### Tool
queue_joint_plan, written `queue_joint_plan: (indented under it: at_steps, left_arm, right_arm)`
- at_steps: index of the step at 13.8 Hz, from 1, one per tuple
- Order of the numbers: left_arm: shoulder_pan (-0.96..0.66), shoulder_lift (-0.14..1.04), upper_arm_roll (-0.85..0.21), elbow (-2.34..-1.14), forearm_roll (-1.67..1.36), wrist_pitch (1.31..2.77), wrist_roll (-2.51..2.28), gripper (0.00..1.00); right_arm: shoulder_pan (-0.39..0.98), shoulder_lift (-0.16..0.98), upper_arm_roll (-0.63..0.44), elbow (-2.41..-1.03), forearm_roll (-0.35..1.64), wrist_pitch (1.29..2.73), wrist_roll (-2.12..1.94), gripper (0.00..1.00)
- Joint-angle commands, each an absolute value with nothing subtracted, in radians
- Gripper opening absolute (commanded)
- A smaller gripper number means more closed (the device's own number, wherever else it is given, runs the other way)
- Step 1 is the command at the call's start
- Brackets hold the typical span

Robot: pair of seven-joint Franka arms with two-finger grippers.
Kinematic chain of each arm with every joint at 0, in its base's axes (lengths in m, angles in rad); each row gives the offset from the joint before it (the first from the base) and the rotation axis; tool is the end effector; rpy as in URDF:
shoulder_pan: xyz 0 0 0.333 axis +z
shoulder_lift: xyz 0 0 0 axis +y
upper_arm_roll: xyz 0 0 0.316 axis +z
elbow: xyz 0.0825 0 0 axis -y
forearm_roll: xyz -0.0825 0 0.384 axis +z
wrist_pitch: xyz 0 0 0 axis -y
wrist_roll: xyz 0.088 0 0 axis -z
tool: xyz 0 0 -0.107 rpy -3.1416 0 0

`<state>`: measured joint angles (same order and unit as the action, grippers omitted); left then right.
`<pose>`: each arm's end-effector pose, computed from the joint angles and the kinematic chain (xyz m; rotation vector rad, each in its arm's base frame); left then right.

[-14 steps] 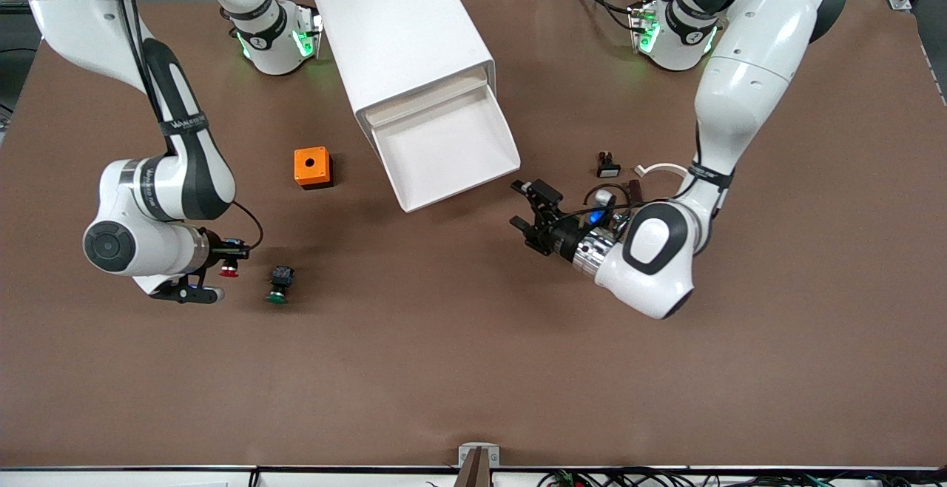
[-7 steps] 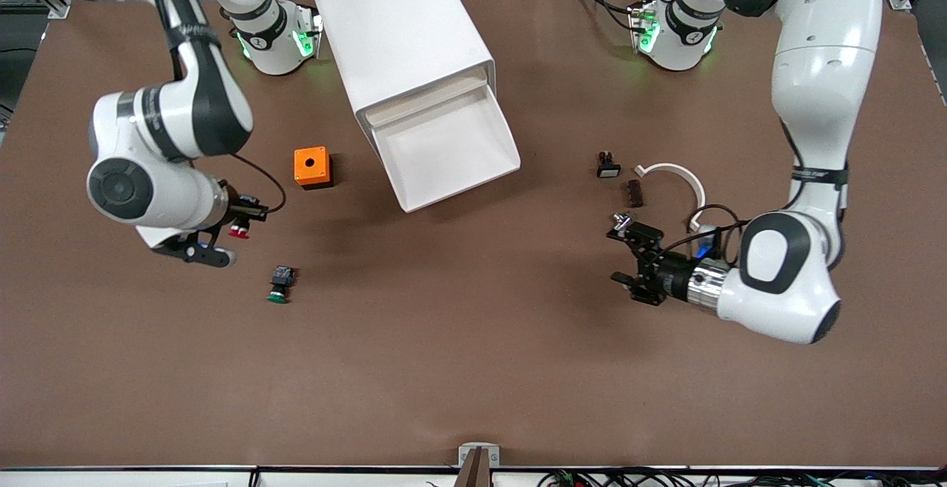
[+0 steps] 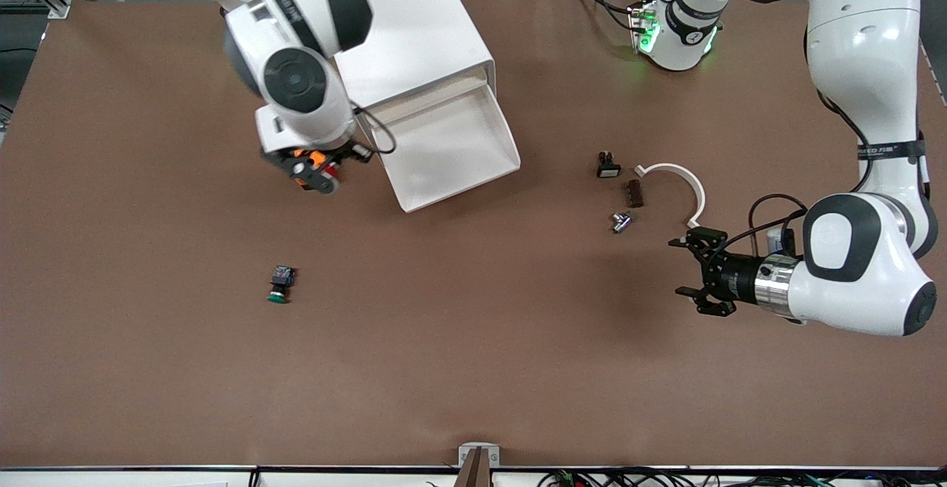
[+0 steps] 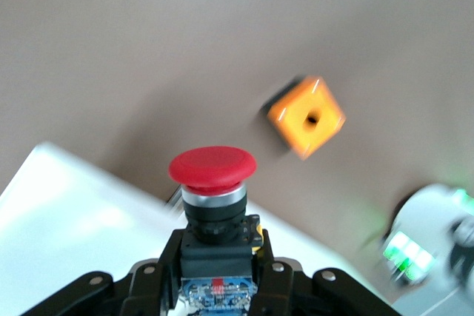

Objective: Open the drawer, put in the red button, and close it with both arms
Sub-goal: 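Carry the red button over the open drawer with the right gripper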

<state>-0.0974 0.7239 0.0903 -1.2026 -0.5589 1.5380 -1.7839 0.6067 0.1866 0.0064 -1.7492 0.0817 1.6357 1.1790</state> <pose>0.7045 -0.0797 0.3400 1.7836 2.3876 -0.9546 0.4701 0.3406 0.4403 2.8113 -0.8442 -0.3712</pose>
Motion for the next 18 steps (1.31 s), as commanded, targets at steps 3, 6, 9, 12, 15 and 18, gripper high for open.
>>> queue_joint_plan:
  at_steps: [3,6,9,12,15,18]
  left_arm:
    - [-0.12,0.647,0.103,-1.209,-0.41,1.536,-1.528,1.0]
    - [-0.12,0.626,0.1,-1.212,-0.407,1.543,-1.315,1.0]
    - [-0.143,0.614,0.1,-1.218,-0.365,1.559,-1.208,1.0]
    - [-0.21,0.568,0.089,-1.245,-0.263,1.58,-1.031,1.0]
    - [-0.227,0.531,0.066,-1.307,-0.23,1.58,-0.911,1.0]
    - [-0.227,0.525,0.016,-1.333,-0.2,1.586,-0.882,1.0]
  right_arm:
    - [0.663,0.201,-0.009,-1.736,0.253,1.768,1.432,0.28]
    - [0.704,0.213,-0.011,-1.767,0.261,1.92,1.576,0.28]
    - [0.747,0.27,-0.011,-1.781,0.259,1.98,1.661,0.29]
    - [0.778,0.311,-0.011,-1.783,0.259,2.026,1.678,0.29]
    - [0.785,0.344,-0.011,-1.784,0.259,2.051,1.681,0.3]
    - [0.784,0.363,-0.011,-1.784,0.261,2.068,1.681,0.31]
